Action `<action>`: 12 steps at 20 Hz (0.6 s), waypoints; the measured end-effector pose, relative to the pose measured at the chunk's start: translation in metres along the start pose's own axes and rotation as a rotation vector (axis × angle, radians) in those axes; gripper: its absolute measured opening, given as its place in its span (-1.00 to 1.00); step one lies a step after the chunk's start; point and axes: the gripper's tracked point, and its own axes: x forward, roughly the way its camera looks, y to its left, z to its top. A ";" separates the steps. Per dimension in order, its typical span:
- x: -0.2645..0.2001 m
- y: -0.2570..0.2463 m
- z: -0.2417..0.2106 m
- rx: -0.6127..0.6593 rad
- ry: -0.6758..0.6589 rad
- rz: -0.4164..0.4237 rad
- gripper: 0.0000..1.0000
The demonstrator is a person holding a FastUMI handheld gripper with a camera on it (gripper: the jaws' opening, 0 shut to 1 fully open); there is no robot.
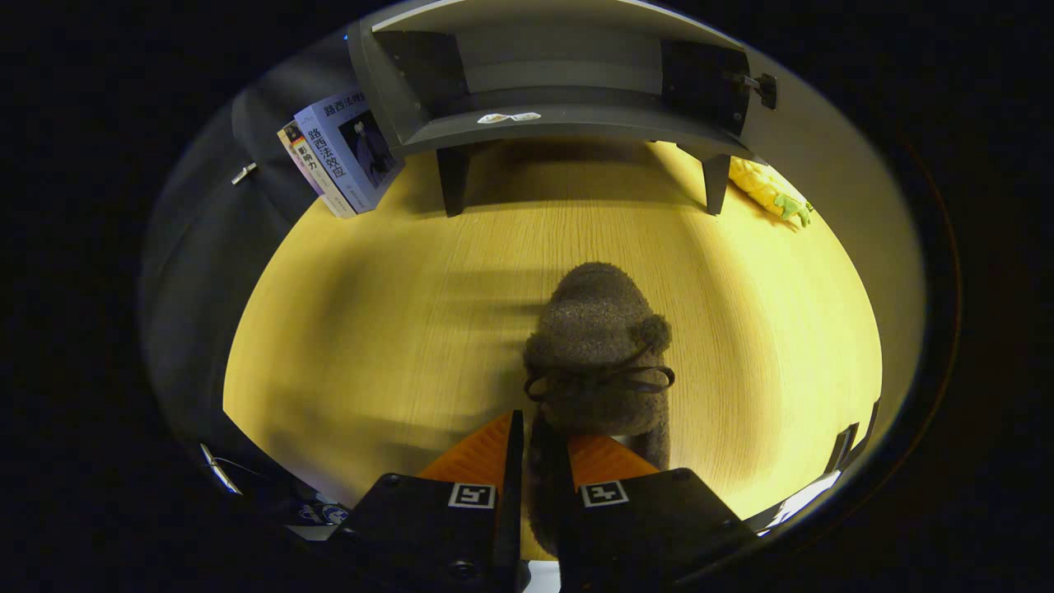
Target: Open the shoe cabinet door, grab the shoes and put them into the shoe cabinet, then close the shoe cabinet door.
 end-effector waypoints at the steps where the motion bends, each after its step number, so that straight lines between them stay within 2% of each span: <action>1: 0.005 0.000 0.002 -0.003 0.001 -0.001 -0.54; 5: 0.020 0.000 0.016 -0.019 -0.042 -0.005 -0.52; 7: 0.028 -0.003 0.024 -0.032 -0.064 -0.014 -0.44; 12: 0.044 -0.011 0.044 0.001 -0.121 -0.013 -0.56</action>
